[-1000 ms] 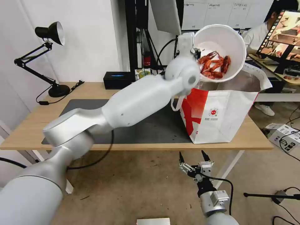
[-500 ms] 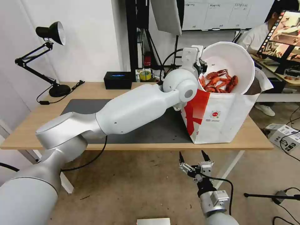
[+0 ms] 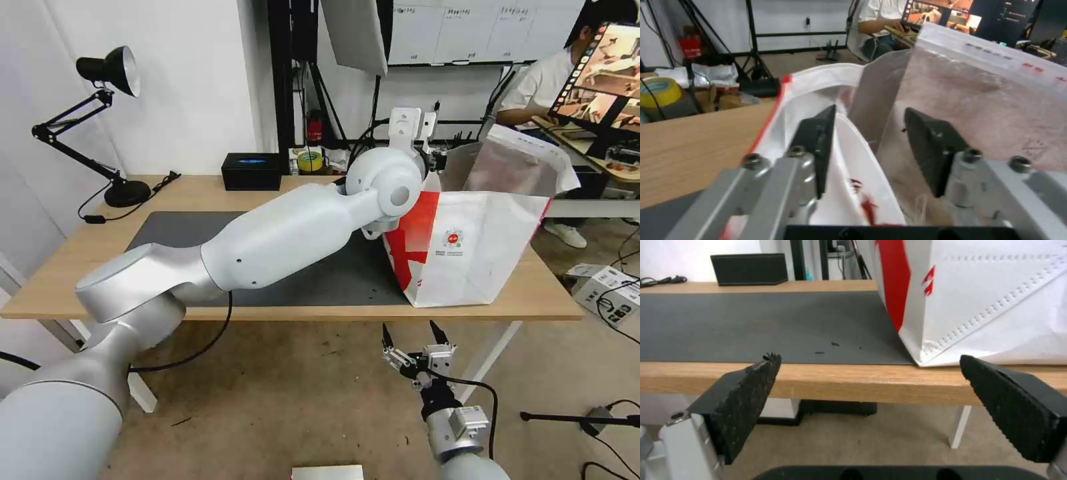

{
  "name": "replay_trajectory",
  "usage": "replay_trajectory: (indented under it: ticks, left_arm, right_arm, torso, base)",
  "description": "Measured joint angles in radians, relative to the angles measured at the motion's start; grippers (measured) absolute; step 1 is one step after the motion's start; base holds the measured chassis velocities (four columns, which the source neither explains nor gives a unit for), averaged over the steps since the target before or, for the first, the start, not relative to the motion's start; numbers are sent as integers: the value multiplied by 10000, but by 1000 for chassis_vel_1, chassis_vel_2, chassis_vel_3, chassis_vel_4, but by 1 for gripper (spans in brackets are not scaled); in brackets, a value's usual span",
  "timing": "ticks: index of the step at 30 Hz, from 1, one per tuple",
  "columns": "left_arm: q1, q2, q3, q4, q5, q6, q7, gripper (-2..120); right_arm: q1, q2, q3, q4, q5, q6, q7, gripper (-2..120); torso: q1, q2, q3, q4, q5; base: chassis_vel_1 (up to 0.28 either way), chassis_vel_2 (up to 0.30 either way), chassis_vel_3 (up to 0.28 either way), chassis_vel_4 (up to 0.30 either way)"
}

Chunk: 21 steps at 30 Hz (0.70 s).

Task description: Pick up the trash from the table and place it into the takeout bag.

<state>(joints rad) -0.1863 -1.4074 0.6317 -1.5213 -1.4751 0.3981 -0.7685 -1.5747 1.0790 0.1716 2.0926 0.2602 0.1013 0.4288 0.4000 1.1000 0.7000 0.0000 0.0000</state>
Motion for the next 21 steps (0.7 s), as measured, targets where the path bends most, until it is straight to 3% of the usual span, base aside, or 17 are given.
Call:
replay_trajectory:
  ticks: [7,13,15,17,19,21]
  left_arm:
    - [206,246,-142,-223,25,0,-39,74]
    - [478,1006,-400,-772,74,-157,-80,99]
    - [506,1081,-438,-836,75,-189,-80,100]
    - [720,1674,-698,-1312,112,-352,-89,108]
    - [803,1845,-753,-1464,158,-403,-81,109]
    - [1251,2592,-922,-2056,431,-594,12,113]
  right_arm:
    - [0,0,0,0,0,0,0,100]
    - [0,0,0,0,0,0,0,100]
    - [0,0,0,0,0,0,0,100]
    - [0,0,0,0,0,0,0,100]
    - [0,0,0,0,0,0,0,100]
    - [0,0,0,0,0,0,0,100]
  torso:
    - [0,0,0,0,0]
    - [0,0,0,2,-1]
    - [0,1,0,1,-2]
    - [0,0,0,0,-1]
    - [0,0,0,-1,-1]
    - [-1,1,0,0,-3]
  base:
    - [0,0,0,0]
    - [0,0,0,0]
    - [0,0,0,0]
    - [0,0,0,0]
    - [0,0,0,0]
    - [0,0,0,0]
